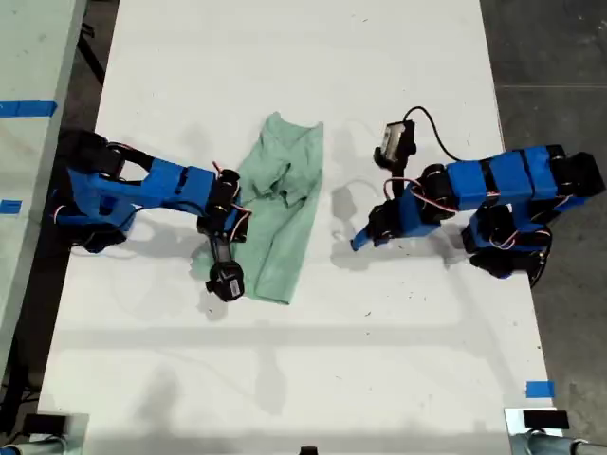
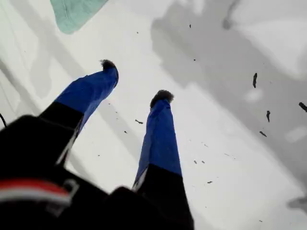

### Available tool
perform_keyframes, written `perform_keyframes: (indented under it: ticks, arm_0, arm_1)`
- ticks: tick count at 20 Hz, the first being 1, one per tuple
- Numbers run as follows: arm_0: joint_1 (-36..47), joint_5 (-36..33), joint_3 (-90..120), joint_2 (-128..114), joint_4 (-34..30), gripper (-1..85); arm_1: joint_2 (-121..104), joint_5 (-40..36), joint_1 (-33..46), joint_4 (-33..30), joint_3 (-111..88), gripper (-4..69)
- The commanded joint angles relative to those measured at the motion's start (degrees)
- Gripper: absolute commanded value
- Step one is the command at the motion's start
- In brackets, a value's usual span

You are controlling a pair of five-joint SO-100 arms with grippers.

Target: Fold tshirt

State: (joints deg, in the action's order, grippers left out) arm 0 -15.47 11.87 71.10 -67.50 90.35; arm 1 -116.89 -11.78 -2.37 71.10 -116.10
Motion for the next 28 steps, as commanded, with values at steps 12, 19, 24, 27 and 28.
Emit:
perform_keyframes:
  ticks: [12,19,24,27,28]
  arm_0:
    - [0.00,-11.07,-26.37,19.95,-5.54,31.3]
    - [-0.79,-10.37,-24.79,2.02,10.99,22.9]
    - [-0.62,-10.11,-18.54,-9.14,17.67,16.2]
    - [-0.70,-8.09,-6.15,-18.98,16.88,27.6]
    - [-0.97,-7.12,0.26,-24.35,14.50,28.0]
  arm_1:
    - [-4.22,1.49,-1.67,-1.41,0.18,15.4]
    - [-4.57,1.67,-1.58,-1.41,0.26,15.3]
    - [-5.01,1.23,-1.23,-0.62,1.49,15.2]
    - [-4.92,1.14,-1.14,0.35,2.90,15.1]
    - [-4.92,1.14,-1.14,0.62,3.16,15.1]
